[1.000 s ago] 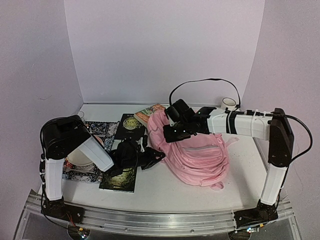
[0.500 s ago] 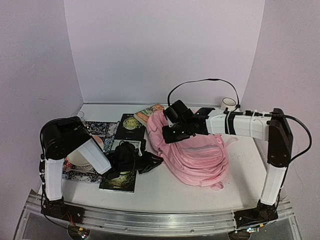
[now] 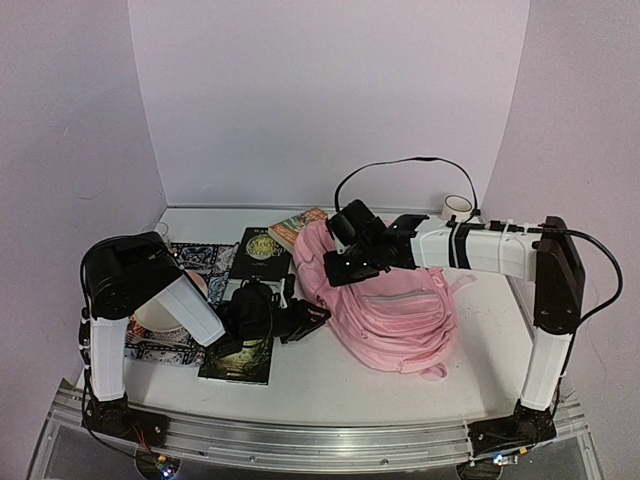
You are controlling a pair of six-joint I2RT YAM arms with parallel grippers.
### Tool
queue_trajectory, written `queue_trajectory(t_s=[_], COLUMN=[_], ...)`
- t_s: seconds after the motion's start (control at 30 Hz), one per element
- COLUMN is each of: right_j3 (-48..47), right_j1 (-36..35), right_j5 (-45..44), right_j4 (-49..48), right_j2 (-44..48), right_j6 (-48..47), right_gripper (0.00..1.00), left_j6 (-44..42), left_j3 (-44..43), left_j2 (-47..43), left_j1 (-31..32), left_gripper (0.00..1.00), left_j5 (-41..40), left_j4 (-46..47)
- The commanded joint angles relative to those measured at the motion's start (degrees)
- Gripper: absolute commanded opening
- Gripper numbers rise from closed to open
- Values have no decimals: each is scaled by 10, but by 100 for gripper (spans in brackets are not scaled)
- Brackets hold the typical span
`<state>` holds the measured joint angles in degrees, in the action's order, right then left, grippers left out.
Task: Pack the student bag
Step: Grab the largest pocket of the student bag, then unzip the largest pocket of the student bag.
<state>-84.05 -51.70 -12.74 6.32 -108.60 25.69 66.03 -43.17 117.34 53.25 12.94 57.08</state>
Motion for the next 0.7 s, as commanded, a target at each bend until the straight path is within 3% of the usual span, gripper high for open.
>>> queue_trajectory(t_s=[0.0, 0.47, 0.67], right_j3=[-37, -43, -64], right_j1=[-2, -2, -2], right_j5=[-17, -28, -48], right_j4=[-36, -36, -35], right_j2=[6, -1, -12], right_j6=[-10, -12, -21], right_gripper=[0, 0, 0], left_j6=[-11, -13, -15], left_j3=[-17, -4, -1], left_j2=[-1, -11, -20], left_j1=[-1, -1, 13], left_gripper=[30, 0, 0], left_j5=[-16, 3, 17], left_j4=[18, 19, 18])
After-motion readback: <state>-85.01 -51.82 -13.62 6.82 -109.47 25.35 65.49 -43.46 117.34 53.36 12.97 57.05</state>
